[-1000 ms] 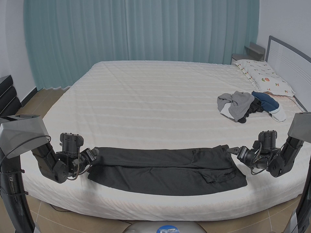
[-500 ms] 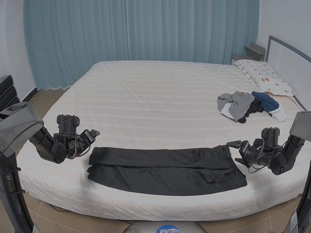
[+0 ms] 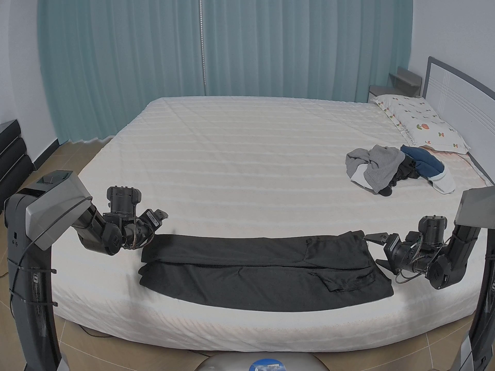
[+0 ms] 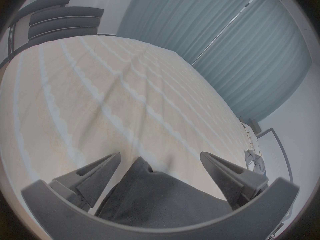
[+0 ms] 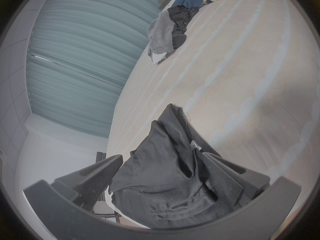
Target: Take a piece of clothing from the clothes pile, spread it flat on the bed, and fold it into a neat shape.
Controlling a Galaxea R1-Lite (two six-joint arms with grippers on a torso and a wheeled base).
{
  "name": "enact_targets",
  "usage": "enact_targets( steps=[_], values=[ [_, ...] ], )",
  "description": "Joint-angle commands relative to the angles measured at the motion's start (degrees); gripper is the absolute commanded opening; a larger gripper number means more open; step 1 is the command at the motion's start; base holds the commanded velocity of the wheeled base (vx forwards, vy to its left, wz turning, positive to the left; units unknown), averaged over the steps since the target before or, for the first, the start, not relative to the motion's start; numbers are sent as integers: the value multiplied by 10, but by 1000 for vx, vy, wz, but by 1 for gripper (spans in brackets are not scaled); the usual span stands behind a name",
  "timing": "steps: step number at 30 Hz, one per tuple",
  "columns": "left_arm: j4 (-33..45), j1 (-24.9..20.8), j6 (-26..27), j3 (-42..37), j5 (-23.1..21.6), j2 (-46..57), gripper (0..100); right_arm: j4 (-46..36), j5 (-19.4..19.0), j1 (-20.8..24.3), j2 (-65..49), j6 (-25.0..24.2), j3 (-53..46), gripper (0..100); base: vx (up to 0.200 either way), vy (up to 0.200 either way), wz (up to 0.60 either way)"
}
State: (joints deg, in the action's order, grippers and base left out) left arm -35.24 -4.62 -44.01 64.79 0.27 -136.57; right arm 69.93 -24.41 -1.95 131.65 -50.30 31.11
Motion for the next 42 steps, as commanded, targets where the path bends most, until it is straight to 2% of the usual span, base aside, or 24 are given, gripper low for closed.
enact_targets(
  steps=[1, 4, 5, 9, 15, 26, 27, 35, 42],
  values=[
    [0, -2, 0, -1, 1, -17, 100, 8, 0, 0, 9, 0, -11, 100, 0, 0, 0],
    [1, -2, -1, -3, 1, -18, 100, 19, 0, 0, 12, 0, -17, 100, 0, 0, 0],
    [0, -3, -3, -4, 1, -19, 0, 22, 0, 0, 14, 0, -18, 100, 0, 0, 0],
    [-1, -1, -10, -5, 3, -17, 0, 23, 0, 0, 15, 1, -18, 100, 0, 0, 0],
    [-5, 2, -57, 3, 25, -15, 0, 23, 0, 0, 15, 1, -18, 100, 0, 0, 0],
    [-5, 1, -60, 2, 26, -15, 0, 23, 0, 0, 16, 1, -18, 100, 0, 0, 0],
    [-5, 1, -60, 2, 26, -15, 100, 23, 0, 0, 15, 1, -18, 100, 0, 0, 0],
    [-5, 7, -61, -15, 26, 3, 100, 23, 0, 0, 16, 1, -18, 100, 0, 0, 0],
    [-6, 10, -60, -99, 18, 115, 100, 23, 0, 1, 16, 3, -18, 100, 0, 0, 0]
  ],
)
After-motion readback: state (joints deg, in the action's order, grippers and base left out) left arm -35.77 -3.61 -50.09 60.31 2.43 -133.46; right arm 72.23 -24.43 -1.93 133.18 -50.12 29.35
